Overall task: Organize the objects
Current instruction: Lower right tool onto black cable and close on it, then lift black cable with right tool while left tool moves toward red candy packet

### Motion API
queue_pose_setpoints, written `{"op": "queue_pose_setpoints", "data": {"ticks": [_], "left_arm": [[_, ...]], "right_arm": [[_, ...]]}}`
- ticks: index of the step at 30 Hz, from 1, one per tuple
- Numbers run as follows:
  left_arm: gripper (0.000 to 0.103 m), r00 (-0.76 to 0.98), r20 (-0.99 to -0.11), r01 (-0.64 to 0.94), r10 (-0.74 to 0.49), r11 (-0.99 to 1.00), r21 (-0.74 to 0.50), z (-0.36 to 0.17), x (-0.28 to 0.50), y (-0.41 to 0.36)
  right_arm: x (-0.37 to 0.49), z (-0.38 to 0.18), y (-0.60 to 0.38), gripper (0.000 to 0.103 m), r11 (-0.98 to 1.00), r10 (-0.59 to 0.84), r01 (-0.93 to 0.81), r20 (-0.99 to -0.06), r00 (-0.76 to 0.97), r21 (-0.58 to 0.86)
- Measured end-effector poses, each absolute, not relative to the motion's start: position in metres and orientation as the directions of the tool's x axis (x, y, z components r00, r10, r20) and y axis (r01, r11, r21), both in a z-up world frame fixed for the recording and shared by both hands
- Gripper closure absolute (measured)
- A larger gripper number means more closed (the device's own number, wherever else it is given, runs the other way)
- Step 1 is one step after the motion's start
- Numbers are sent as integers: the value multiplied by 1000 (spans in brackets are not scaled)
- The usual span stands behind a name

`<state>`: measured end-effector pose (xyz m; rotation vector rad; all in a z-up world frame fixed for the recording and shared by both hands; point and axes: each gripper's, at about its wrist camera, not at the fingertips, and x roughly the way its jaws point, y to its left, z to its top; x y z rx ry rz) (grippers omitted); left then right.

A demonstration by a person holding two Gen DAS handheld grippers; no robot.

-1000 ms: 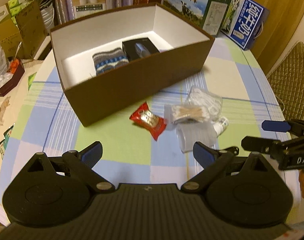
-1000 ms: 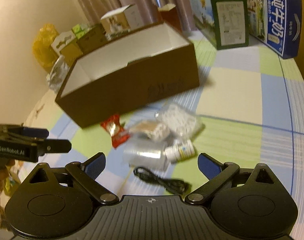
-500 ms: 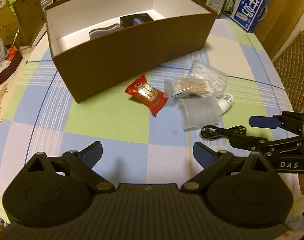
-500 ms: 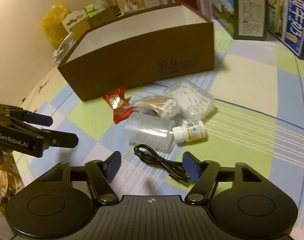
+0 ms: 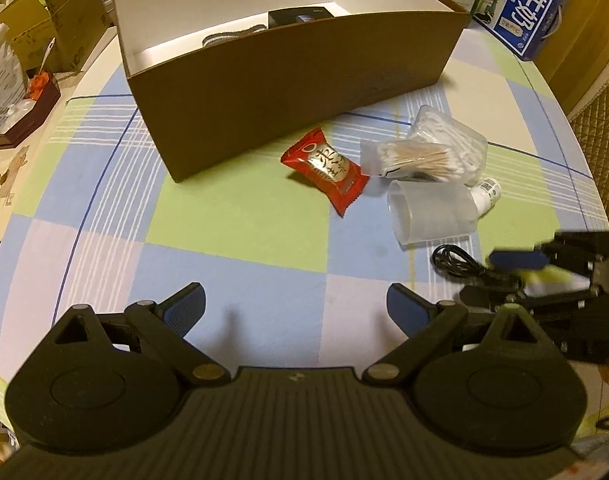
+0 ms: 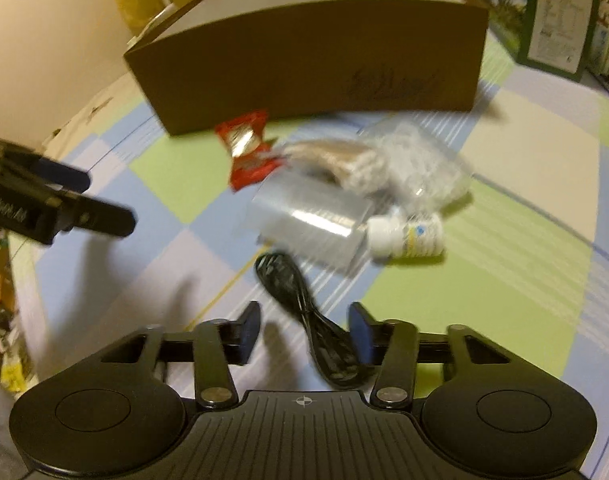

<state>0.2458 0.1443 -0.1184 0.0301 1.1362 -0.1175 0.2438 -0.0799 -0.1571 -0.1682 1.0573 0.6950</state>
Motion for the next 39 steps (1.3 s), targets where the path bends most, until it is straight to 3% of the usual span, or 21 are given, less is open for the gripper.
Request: {"op": "queue_pose_setpoints", "data": {"ticks": [11, 13, 16, 24, 32, 39], "left_arm": [[8, 399, -913, 122, -84, 992, -39, -124, 248, 142], [8, 398, -913, 125, -87, 991, -40, -125, 249, 141], [8, 394, -915, 124, -87, 991, -41, -127, 251, 142], [8, 400, -911, 127, -102, 990, -54, -131, 257, 141], [15, 430, -893, 119, -134, 989, -91, -136, 276, 135], [26, 465, -874, 44, -139, 990, -134, -141, 308, 133]], "right_arm": [[233, -161, -67, 68, 753, 426, -648, -836, 345, 117], [227, -162, -64, 86, 734, 416, -675, -833, 364, 72], [223, -162, -63, 87, 727, 402, -686, -835, 375, 42], [230, -147, -96, 88, 808, 437, -561, -821, 367, 179], [247, -125, -144, 89, 886, 455, -319, -762, 460, 336], [269, -115, -167, 89, 908, 416, -193, -737, 533, 373]]}}
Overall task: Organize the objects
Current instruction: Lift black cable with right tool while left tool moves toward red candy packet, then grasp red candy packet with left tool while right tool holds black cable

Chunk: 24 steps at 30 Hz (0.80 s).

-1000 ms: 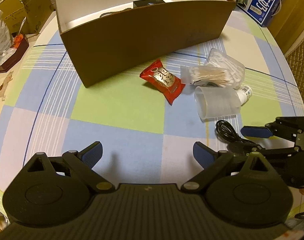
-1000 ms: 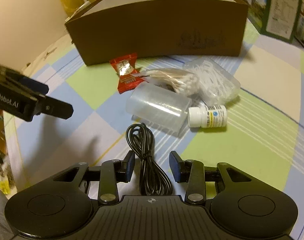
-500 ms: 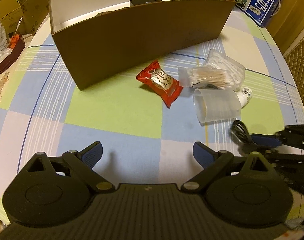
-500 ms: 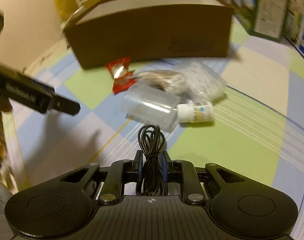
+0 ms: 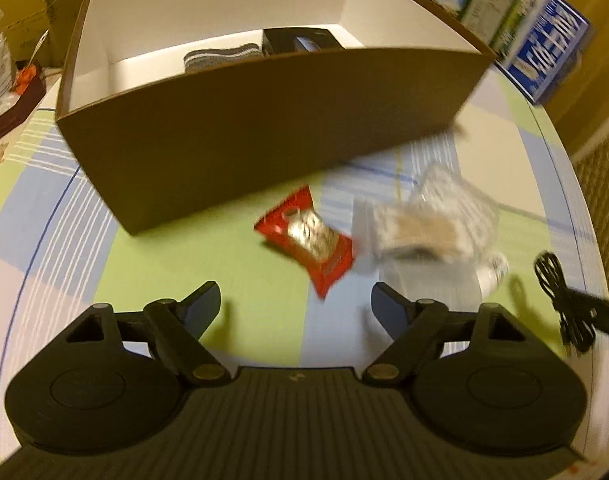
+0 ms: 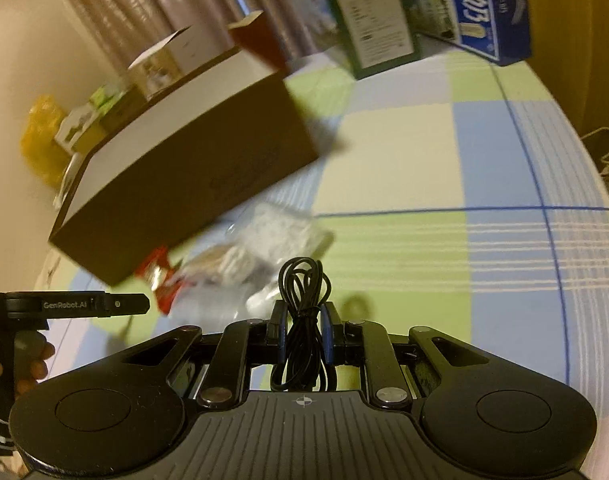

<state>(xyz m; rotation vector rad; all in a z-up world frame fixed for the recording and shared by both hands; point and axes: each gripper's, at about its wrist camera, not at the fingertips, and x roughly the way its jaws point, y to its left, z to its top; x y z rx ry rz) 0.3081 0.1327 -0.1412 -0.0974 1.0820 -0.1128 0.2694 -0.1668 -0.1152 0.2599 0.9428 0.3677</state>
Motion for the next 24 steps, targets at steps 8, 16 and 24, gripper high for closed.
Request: {"op": "queue_pose_setpoints", "data": {"ticks": [8, 16, 24], "left_arm": [[30, 477, -871, -23, -117, 989, -145, -149, 340, 125], [50, 462, -879, -23, -117, 989, -144, -163, 351, 132], [59, 467, -873, 32, -140, 989, -141, -156, 327, 151]], "right_arm": [[283, -113, -183, 89, 927, 359, -124, -737, 573, 354], [286, -119, -189, 89, 933, 337, -92, -753, 565, 349], [285, -126, -184, 89, 927, 355, -102, -762, 542, 360]]}}
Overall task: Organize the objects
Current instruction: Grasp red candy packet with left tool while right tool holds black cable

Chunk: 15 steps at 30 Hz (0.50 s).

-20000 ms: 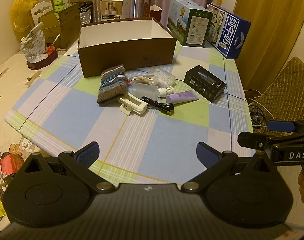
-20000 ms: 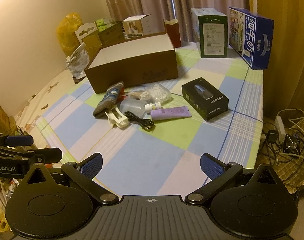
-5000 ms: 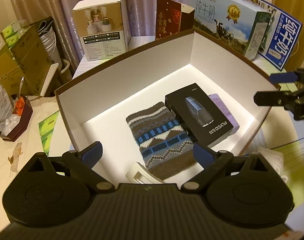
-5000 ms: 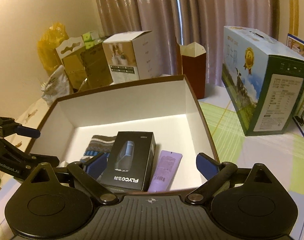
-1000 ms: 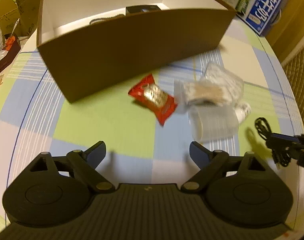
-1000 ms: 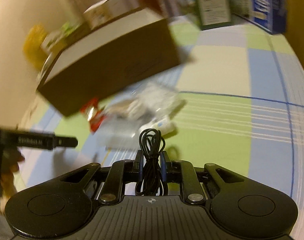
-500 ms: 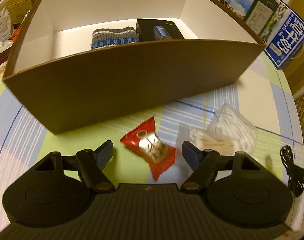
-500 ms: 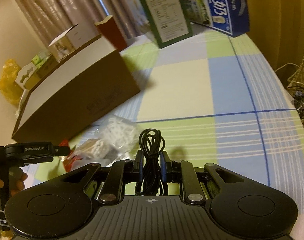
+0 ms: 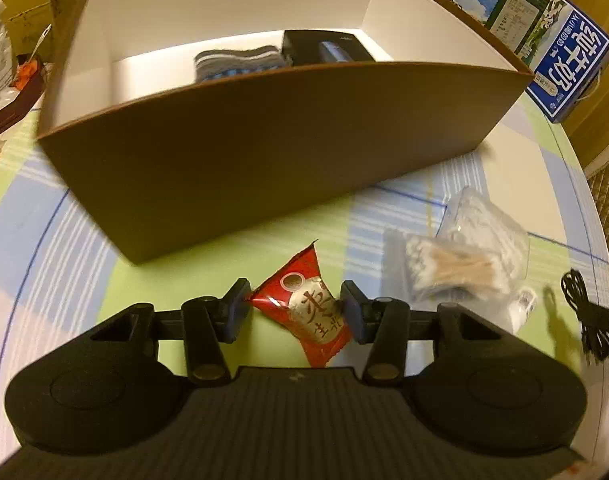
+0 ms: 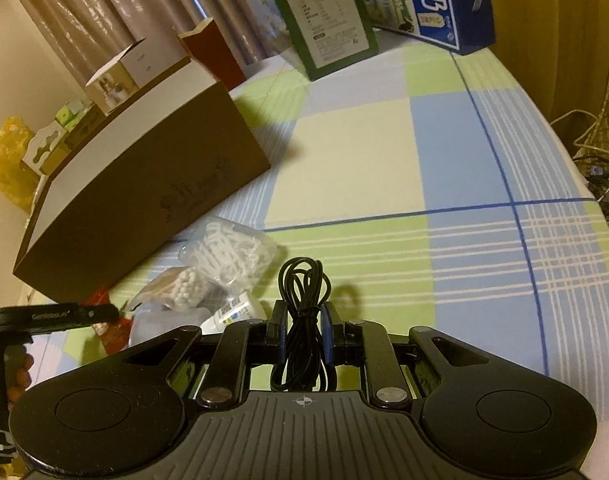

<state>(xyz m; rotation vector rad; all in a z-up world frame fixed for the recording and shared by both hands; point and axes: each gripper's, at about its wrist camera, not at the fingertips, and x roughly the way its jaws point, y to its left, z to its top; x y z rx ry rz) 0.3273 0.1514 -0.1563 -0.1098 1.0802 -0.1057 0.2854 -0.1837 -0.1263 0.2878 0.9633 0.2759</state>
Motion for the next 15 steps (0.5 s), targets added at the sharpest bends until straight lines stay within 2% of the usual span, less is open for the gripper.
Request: {"op": "queue_pose_setpoints", "data": {"ticks": [7, 12, 14, 15], "left_arm": [[67, 486, -859, 101, -161, 987, -127, -144, 310, 162], [67, 502, -852, 118, -147, 988, -101, -135, 306, 161], [60, 477, -867, 60, -140, 990, -127, -141, 308, 165], [47, 462, -875, 29, -143, 989, -146, -146, 310, 168]], "right_arm": [[284, -125, -176, 89, 922, 374, -128, -755, 538, 366], [284, -124, -174, 89, 919, 382, -135, -751, 539, 371], [283, -124, -174, 89, 919, 383, -137, -749, 540, 371], [283, -123, -174, 89, 918, 385, -139, -749, 539, 372]]}}
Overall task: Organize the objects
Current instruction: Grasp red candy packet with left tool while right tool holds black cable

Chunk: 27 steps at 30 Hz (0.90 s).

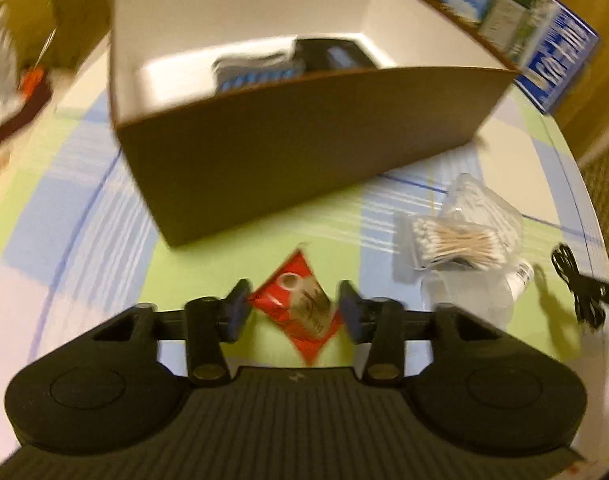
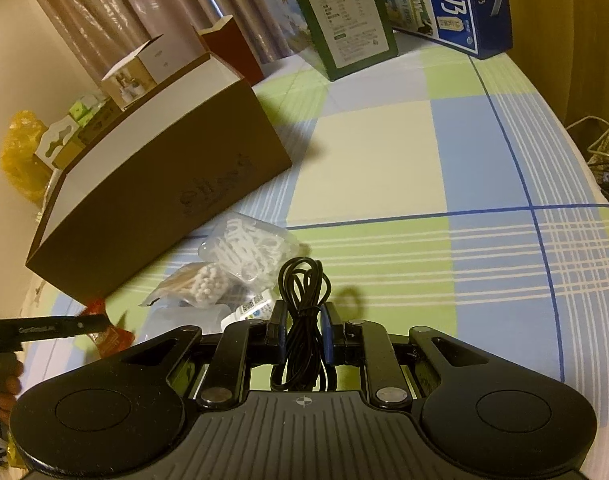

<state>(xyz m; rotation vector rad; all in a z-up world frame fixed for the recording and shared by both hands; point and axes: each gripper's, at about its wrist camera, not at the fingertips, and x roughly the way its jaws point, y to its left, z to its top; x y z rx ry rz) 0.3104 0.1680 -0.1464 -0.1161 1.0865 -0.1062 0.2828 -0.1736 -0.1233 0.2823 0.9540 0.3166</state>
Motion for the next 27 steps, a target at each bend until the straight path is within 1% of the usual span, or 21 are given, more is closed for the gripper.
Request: {"op": "queue_pose_setpoints", "data": {"ticks": [1, 3, 5, 9, 11, 14, 16, 19, 23, 26, 27], "left_arm": [[41, 445, -885, -13, -139, 987, -162, -153, 313, 171], [41, 419, -898, -68, -137, 981, -182, -162, 314, 174], [41, 430, -893, -93, -131, 978, -188, -161, 315, 173], [41, 414, -904, -152, -109, 971, -187, -161, 318, 171], [43, 406, -909, -162, -90, 972, -169, -161, 316, 167], [48, 420, -904, -153, -75, 976, -152, -161, 314, 162], [58, 436, -897, -126, -80, 981, -149, -159, 315, 159], [66, 469, -879, -66, -87, 989, -133, -153, 315, 156], [70, 486, -869, -11, -97, 993, -116, -145, 312, 153], [75, 496, -860, 14, -120, 991, -131, -139, 307, 153], [80, 502, -856, 20, -127, 991, -135, -136, 306, 154]], "right_arm": [[283, -123, -174, 89, 917, 387, -140, -749, 538, 374], [282, -123, -174, 89, 917, 387, -140, -748, 538, 373], [281, -122, -175, 89, 917, 387, -138, -748, 540, 375], [280, -122, -177, 89, 919, 381, -131, -750, 541, 373], [280, -121, -178, 89, 919, 378, -126, -749, 544, 373], [280, -122, -179, 89, 920, 376, -123, -750, 544, 372], [280, -122, -179, 89, 920, 376, -122, -751, 543, 373], [279, -122, -179, 89, 919, 379, -123, -750, 542, 375], [279, -121, -179, 89, 918, 382, -127, -746, 546, 377], [279, -119, -178, 89, 916, 386, -132, -740, 550, 379], [279, -118, -178, 89, 915, 388, -135, -738, 552, 380]]}}
